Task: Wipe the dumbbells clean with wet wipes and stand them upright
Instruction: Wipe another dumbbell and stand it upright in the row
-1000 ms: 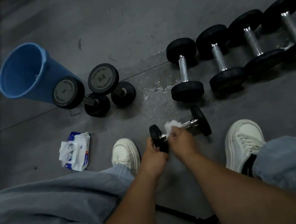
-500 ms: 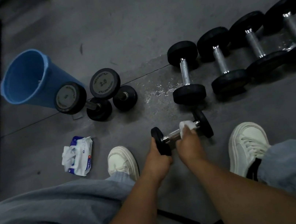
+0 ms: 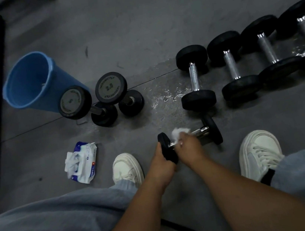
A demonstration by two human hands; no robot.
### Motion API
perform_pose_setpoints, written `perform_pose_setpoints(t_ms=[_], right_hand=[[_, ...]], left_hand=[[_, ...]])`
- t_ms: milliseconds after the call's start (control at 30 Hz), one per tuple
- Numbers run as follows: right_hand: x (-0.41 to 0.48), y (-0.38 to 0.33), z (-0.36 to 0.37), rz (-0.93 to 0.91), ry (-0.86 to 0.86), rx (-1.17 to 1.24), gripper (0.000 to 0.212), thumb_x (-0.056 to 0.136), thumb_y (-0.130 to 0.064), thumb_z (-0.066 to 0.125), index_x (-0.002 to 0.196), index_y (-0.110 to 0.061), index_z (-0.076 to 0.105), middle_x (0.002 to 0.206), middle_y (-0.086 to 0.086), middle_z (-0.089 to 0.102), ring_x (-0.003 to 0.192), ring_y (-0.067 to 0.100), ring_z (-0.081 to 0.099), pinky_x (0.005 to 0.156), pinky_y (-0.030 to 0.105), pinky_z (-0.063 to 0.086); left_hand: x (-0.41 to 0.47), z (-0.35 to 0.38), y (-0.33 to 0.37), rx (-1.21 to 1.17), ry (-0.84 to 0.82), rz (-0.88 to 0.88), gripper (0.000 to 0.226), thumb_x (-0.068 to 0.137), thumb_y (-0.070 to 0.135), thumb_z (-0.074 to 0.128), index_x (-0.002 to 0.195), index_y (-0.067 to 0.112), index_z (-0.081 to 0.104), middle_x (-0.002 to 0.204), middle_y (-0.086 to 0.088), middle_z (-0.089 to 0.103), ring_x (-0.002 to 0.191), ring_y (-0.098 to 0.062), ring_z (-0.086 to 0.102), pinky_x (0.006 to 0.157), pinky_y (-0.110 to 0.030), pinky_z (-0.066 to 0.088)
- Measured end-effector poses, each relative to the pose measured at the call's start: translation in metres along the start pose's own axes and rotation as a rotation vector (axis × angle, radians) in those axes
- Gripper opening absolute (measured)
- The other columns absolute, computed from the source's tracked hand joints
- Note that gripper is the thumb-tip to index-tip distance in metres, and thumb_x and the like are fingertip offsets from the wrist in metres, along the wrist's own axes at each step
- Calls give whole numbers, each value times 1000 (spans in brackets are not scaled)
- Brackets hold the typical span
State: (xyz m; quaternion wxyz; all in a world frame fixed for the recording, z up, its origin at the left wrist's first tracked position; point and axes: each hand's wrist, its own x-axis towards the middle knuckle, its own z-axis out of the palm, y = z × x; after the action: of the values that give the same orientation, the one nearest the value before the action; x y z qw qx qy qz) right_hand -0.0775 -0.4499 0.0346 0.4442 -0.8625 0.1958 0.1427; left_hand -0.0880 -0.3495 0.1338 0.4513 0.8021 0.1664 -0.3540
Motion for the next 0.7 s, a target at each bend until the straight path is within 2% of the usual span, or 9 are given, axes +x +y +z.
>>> perform_pose_setpoints(t_ms=[67, 167, 200, 267, 300, 400, 467, 600, 700], right_hand=[[2, 4, -2, 136, 122, 53, 29, 90, -15, 53, 113, 2, 58, 123, 22, 56, 111, 33, 55, 91, 31, 42], [-18, 9, -2, 147, -261, 5, 26, 92, -15, 53, 112, -1, 62, 103, 15, 65, 100, 27, 62, 83, 28, 47], [-25, 13, -2, 208, -286, 42, 25, 93, -14, 52, 110, 0, 64, 98, 13, 66, 96, 26, 63, 80, 25, 46], [-24, 27, 0, 434, -85, 211, 24, 93, -16, 52, 106, 1, 64, 103, 15, 66, 101, 28, 62, 81, 25, 46], [-20, 32, 0, 571, 12, 373, 20, 93, -14, 53, 105, -1, 63, 104, 17, 64, 99, 30, 62, 80, 27, 48], [-11, 27, -1, 892, 40, 1243, 9, 92, -1, 50, 92, -6, 56, 84, 13, 57, 70, 19, 61, 52, 19, 54], [-13, 22, 2, 932, 66, 1476, 13, 92, 5, 47, 88, -4, 56, 77, 12, 57, 53, 12, 60, 42, 16, 49], [-8, 21, -4, 952, 175, 1479, 22, 91, 7, 45, 78, -9, 52, 71, 7, 51, 58, 10, 52, 43, 13, 45], [-5, 18, -9, 870, -45, 1322, 11, 83, 1, 58, 78, -8, 53, 67, 9, 52, 59, 14, 51, 45, 18, 45]], left_hand=[[-1, 1, -2, 13, -9, 2, 71, 84, -16, 49, 120, 45, 39, 94, 24, 51, 81, 10, 48, 83, -25, 50], [-2, 1, -1, -2, -12, 5, 65, 84, -17, 51, 106, 44, 44, 94, 25, 51, 86, 9, 50, 87, -27, 50], [-2, 1, 1, -4, -19, 4, 62, 85, -16, 51, 98, 44, 44, 94, 26, 50, 84, 11, 50, 84, -23, 49], [-6, 1, 0, -17, -30, 4, 61, 89, -14, 48, 95, 47, 42, 95, 29, 49, 79, 20, 50, 80, -19, 47], [-7, 2, -2, -17, -29, 2, 61, 89, -13, 47, 96, 48, 42, 96, 30, 49, 75, 24, 51, 78, -20, 46], [-12, 6, -6, -18, -14, -9, 62, 89, -15, 46, 102, 45, 42, 95, 31, 48, 73, 28, 51, 74, -21, 45], [-13, 6, -5, -19, -8, 1, 66, 88, -15, 48, 105, 48, 39, 96, 33, 49, 82, 21, 54, 77, -22, 43], [-10, 4, -5, -49, -19, 1, 60, 90, -14, 47, 99, 45, 43, 96, 29, 52, 76, 24, 55, 73, -22, 44], [-15, 4, -1, -53, -19, 15, 60, 92, -13, 46, 103, 46, 41, 96, 31, 50, 91, 1, 60, 57, -11, 41]])
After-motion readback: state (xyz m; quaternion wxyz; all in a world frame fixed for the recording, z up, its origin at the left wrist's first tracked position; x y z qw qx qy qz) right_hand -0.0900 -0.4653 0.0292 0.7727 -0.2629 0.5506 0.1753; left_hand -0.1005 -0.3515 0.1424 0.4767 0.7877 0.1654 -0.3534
